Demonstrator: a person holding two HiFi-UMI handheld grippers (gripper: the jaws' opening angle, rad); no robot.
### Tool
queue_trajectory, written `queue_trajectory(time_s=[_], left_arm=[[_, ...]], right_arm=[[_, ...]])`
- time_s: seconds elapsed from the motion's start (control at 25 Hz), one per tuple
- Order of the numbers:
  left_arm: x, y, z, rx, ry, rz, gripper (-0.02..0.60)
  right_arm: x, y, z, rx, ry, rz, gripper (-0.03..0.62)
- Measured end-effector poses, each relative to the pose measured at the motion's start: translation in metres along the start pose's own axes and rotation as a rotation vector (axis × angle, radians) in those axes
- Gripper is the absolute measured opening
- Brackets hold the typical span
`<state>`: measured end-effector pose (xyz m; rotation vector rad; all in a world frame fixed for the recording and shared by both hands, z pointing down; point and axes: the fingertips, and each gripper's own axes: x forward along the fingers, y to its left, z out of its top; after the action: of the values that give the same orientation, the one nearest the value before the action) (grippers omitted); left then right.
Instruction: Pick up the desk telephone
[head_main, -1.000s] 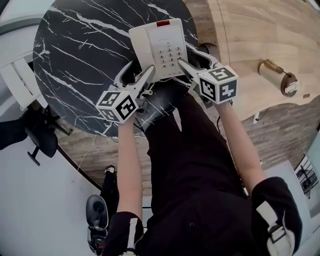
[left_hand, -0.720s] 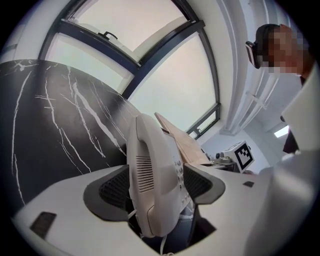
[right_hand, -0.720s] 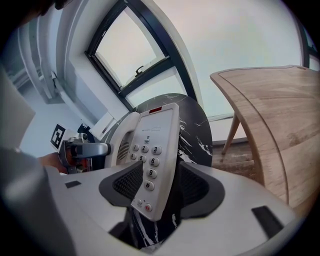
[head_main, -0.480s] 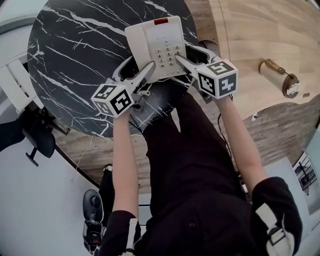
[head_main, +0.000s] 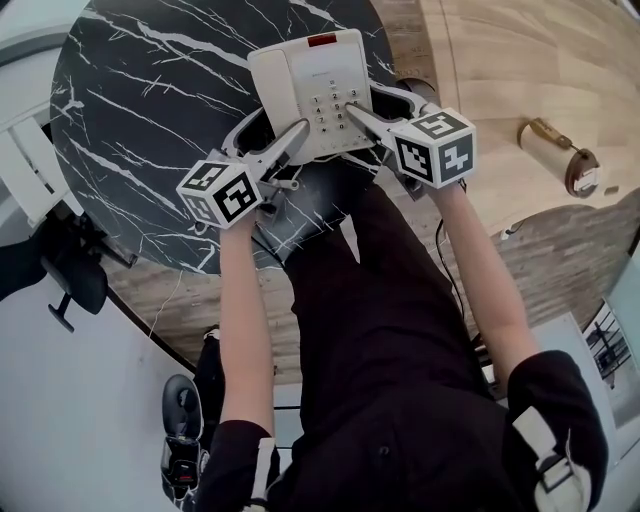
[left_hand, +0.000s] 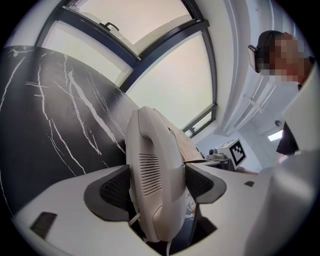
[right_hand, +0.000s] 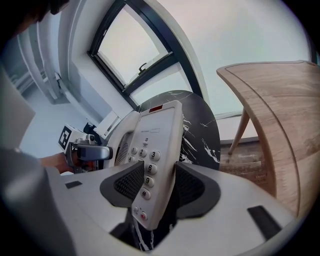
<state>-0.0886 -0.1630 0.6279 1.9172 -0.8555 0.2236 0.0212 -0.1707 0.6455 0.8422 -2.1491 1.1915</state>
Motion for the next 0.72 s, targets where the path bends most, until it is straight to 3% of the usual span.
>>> queue_trajectory(time_s=[0.72], left_arm=[[0.0019,0.0013,-0.0016,-0.022,0.012,-0.020,0.360]], right_arm=[[0.0032,-0.0023,-0.0003,0.026,0.003,0.059,0.219]])
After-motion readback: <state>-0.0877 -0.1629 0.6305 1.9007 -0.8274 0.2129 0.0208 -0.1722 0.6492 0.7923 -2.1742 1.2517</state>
